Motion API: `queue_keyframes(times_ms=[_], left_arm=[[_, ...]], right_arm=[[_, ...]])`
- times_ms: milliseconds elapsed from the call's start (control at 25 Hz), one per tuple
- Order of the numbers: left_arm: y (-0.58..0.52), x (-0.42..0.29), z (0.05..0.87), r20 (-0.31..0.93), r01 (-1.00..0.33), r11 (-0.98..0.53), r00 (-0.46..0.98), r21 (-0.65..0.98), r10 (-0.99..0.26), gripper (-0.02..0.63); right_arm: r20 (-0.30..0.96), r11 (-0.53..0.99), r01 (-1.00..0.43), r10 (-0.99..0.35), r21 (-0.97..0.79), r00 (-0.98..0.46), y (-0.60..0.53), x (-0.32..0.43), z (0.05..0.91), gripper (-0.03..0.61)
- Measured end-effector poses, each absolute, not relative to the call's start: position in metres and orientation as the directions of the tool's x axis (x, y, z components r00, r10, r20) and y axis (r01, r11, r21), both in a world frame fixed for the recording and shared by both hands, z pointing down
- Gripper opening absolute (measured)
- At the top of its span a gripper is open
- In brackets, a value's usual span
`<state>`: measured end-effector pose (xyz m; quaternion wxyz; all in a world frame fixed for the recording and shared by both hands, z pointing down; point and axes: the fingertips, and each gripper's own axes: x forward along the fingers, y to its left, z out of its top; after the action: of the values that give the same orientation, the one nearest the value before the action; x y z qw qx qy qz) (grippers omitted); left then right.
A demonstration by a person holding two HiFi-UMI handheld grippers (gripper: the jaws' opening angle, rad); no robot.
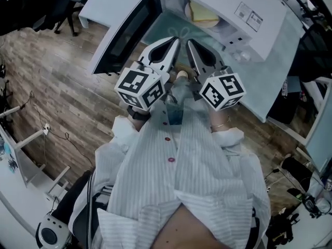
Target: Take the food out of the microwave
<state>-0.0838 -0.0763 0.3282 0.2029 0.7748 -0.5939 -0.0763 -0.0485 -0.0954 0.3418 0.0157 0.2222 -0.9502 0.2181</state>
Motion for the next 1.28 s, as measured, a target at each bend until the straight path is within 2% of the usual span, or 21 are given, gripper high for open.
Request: queue_keyframes(times_ms=[680, 1280], left_arm=[[-0.166, -0.067, 0.313, 0.1, -0.863, -0.29, 0.359, 0.413, -0.928, 0.008], [-0.194, -0.075, 0.32, 0.119, -0.801, -0.407, 0.501, 0.439, -0.857, 0.009]], right_arm=[[0.115, 0.769, -0.486, -0.486, -0.414, -0.867, -0.179, -0.028, 0.322, 0.032], [0.136, 0.653, -0.613, -0.627, -0.444, -0.767, -0.197, -0.026, 0.329, 0.033]])
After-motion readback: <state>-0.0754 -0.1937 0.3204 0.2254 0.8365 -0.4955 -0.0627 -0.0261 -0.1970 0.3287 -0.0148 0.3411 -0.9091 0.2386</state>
